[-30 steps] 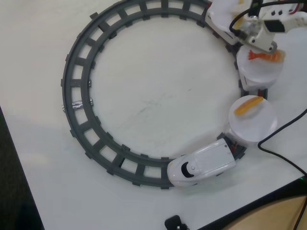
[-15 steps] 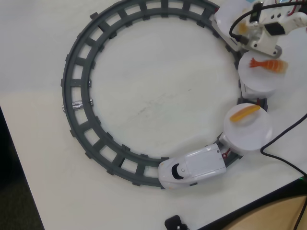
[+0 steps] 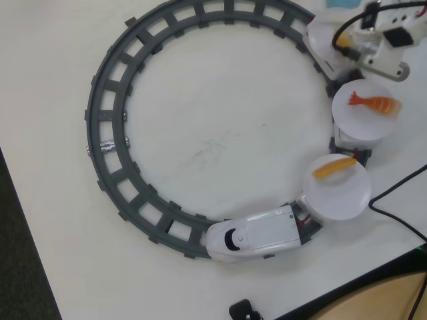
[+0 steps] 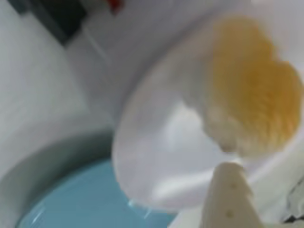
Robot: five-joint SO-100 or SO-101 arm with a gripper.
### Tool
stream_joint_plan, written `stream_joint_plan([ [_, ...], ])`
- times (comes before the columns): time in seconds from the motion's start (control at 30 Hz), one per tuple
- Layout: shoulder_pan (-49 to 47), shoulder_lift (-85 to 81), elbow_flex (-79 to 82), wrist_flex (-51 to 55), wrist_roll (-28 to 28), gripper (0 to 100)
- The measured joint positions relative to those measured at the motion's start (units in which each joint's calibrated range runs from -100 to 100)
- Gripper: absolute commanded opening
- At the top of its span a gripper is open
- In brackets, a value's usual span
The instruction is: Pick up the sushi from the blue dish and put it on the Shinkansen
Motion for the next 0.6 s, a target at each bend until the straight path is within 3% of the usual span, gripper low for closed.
stream_joint_plan([
  [0.2, 2.13, -3.79, 0.72, -3.76, -2.41, 39],
  [0.6, 23.24, -11.54, 5.58, -13.30, -15.06, 39],
])
